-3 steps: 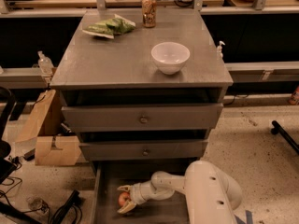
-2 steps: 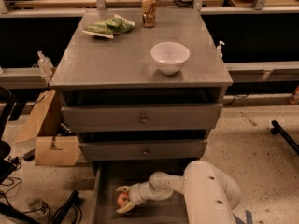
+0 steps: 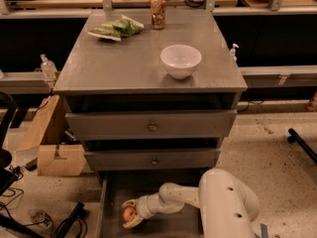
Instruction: Pick apple from bottom drawer and place on counter
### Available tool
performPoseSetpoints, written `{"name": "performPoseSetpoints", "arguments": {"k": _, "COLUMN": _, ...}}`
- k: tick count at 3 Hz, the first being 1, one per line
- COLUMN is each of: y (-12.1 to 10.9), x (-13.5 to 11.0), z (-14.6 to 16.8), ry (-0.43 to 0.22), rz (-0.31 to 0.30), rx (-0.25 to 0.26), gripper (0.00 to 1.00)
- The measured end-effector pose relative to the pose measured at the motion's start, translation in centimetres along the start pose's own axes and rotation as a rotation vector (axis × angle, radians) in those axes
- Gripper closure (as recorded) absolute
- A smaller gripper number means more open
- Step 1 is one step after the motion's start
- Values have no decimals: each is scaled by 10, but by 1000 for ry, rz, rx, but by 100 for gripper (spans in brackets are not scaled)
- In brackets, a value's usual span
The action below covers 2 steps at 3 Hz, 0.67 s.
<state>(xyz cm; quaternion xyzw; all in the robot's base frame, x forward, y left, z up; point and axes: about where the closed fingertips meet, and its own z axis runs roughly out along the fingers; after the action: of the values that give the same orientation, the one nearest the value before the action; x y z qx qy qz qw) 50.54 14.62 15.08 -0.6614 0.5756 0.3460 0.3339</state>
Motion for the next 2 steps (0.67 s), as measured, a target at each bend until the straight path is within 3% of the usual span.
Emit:
{"name": "performPoseSetpoints", "arguments": {"k": 1, "y": 8, "x": -78, "z": -66, "ry": -93, "rz": -58, "rx": 42, "gripper": 100}}
{"name": "performPoseSetpoints", "arguments": {"k": 2, "y": 27, "x": -150, "z": -155, "ry": -189, "rz": -83, "rx": 68, "gripper": 100}}
